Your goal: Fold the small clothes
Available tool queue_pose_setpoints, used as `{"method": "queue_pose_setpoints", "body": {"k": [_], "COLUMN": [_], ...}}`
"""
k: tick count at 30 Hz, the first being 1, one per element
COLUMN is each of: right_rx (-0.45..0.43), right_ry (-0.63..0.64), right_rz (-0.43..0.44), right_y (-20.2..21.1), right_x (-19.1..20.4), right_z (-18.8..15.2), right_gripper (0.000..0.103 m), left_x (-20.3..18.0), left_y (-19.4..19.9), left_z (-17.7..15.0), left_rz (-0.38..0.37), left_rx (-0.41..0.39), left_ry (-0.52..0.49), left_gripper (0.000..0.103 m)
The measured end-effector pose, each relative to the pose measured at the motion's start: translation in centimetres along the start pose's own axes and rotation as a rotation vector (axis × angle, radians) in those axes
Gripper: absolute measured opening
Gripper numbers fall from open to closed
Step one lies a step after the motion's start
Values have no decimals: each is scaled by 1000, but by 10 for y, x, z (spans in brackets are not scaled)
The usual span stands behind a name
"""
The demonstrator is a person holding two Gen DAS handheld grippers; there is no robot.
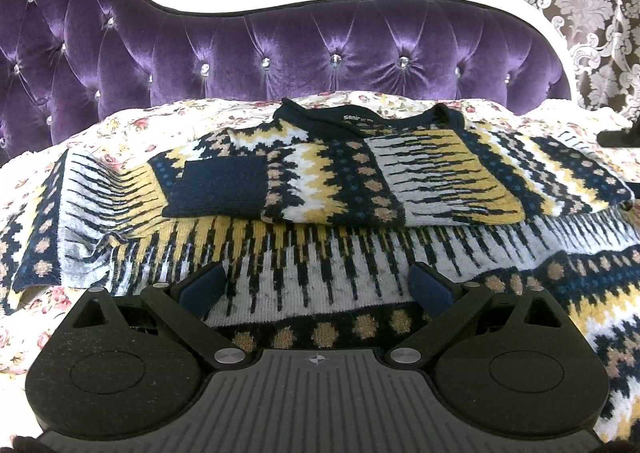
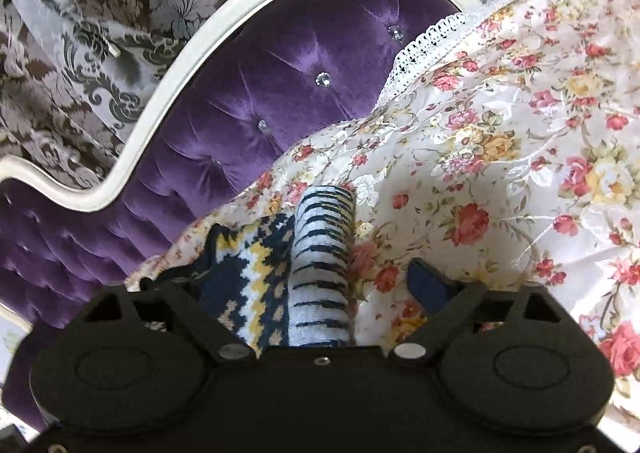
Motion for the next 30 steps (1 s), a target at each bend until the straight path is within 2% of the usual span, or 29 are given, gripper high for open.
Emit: {"method": "queue_pose_setpoints", "body": {"k": [1, 2, 7, 11, 13, 16, 20, 24, 26, 29, 30], "right_rx": [9, 9, 17, 19, 18, 26, 37, 45, 47, 46, 46], "right_ry": [0, 10, 57, 119, 151, 149, 135, 136, 131, 133, 134], "right_rz": [3, 1, 7, -8, -15, -5, 2, 6, 6, 5, 4], "right_y": [-2, -3, -2, -2, -2, -2, -2, -2, -2, -2, -2], "right_x": [0, 1, 11, 18, 21, 22, 20, 20, 20, 20, 20], "right_z": [-2, -4, -8, -12, -14, -14, -13, -13, -13, -14, -14], "right_gripper": [67, 66, 66, 66, 68, 71, 71, 71, 71, 72, 72], "left_x": [0, 0, 1, 5, 12, 33, 70, 91, 98, 101, 101], "left_y": [0, 0, 2, 7, 11, 17, 10, 1, -2, -6, -7], "left_z": [0, 0, 2, 9, 15, 31, 49, 51, 50, 52, 53], "left_rz": [-1, -1, -17, -79, -112, -135, -132, -131, -144, -161, -165], "left_rx": [0, 0, 18, 55, 52, 7, -33, -35, -42, -43, -43], "left_ry": [1, 1, 15, 64, 115, 243, 402, 508, 558, 577, 573], "left_gripper": [100, 100, 99, 97, 97, 97, 96, 90, 83, 76, 68]}}
Point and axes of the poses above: each gripper's, at about its wrist camera, not at the fingertips, and y roughly against the way its jaws point, x to its left, z to its top, the point moved 9 cm from there along -y, roughly the way its jaws point, and after that the axes turned 15 degrees about -z, right-handed, at the moved point
